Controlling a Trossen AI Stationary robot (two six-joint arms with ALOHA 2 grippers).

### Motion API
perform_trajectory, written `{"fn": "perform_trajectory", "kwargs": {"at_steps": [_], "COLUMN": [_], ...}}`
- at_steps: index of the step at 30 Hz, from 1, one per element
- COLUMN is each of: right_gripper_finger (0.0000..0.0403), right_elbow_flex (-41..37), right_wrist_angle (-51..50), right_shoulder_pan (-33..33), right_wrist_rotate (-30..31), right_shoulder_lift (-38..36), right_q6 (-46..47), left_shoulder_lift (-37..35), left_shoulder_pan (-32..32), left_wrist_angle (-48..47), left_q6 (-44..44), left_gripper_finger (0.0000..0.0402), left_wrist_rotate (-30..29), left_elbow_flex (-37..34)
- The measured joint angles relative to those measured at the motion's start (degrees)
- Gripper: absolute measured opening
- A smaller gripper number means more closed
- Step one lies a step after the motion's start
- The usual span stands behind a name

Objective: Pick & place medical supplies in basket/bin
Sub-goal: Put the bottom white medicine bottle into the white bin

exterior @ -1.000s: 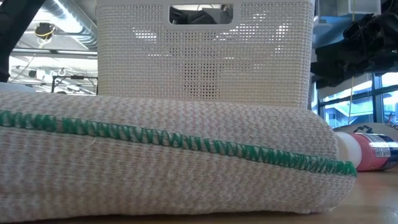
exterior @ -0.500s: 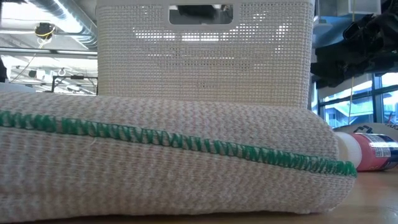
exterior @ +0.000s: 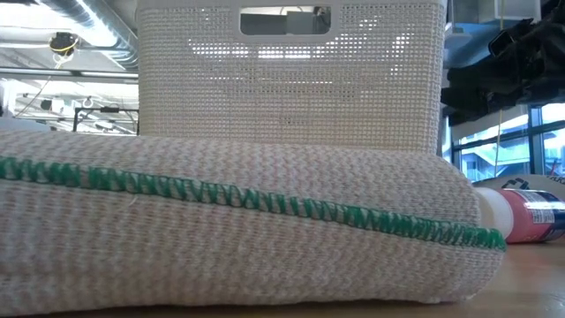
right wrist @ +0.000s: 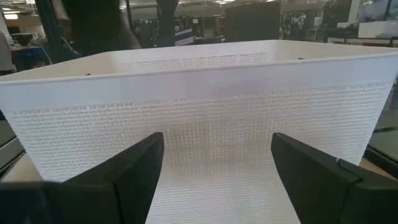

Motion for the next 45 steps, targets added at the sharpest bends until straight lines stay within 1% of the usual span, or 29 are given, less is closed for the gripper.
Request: {"fn": "perform_trajectory", "kwargs": {"at_steps": [2, 5, 9, 13, 20, 23, 25, 28, 30, 36, 40, 45], "right_gripper_finger": [0.0299, 0.0299, 0.0299, 0.0299, 0.0299, 0.0299, 0.0299, 0.0299, 0.0299, 0.0299, 0.0299, 0.0299], "right_elbow_flex": [0.00, 0.00, 0.00, 0.00, 0.00, 0.00, 0.00, 0.00, 0.00, 0.00, 0.00, 0.00], "right_wrist_angle": [0.00, 0.01, 0.00, 0.02, 0.01, 0.02, 0.02, 0.01, 0.01, 0.02, 0.00, 0.02], "right_shoulder_pan": [0.00, 0.00, 0.00, 0.00, -0.01, -0.02, -0.01, -0.02, -0.01, -0.02, 0.00, 0.00], "right_wrist_rotate": [0.00, 0.00, 0.02, 0.03, 0.04, 0.04, 0.04, 0.04, 0.04, 0.02, 0.04, 0.04], "right_shoulder_lift": [0.00, 0.00, 0.00, 0.00, 0.00, 0.00, 0.00, 0.00, 0.00, 0.00, 0.00, 0.00], "right_q6": [-0.02, -0.33, -2.03, -3.16, -3.08, -2.93, -2.76, -2.73, -2.71, -2.71, -2.73, -2.75], "left_shoulder_lift": [1.26, 4.38, 9.91, 16.20, 25.24, 27.71, 28.79, 29.88, 30.28, 30.30, 30.27, 30.27], "left_shoulder_pan": [-5.19, -11.59, -16.81, -19.42, -19.92, -19.59, -19.00, -18.16, -17.59, -17.06, -17.06, -17.04], "left_wrist_angle": [-0.71, -2.43, -4.12, -6.15, -15.72, -16.53, -16.59, -17.34, -17.84, -18.14, -16.77, -12.49], "left_q6": [-6.64, -13.57, -22.07, -24.11, -25.81, -25.83, -24.86, -21.87, -20.10, -16.10, -16.52, -16.90], "left_gripper_finger": [0.0229, 0.0220, 0.0211, 0.0208, 0.0217, 0.0225, 0.0229, 0.0232, 0.0231, 0.0229, 0.0228, 0.0227], "left_wrist_rotate": [-3.36, -7.79, -8.63, -8.65, -6.35, -6.33, -4.87, -1.47, -0.33, -1.13, -0.34, -0.51], "left_elbow_flex": [0.00, -0.07, -0.07, -0.07, -0.09, -0.09, -0.09, -0.09, -0.09, -1.91, -4.50, -7.33]}}
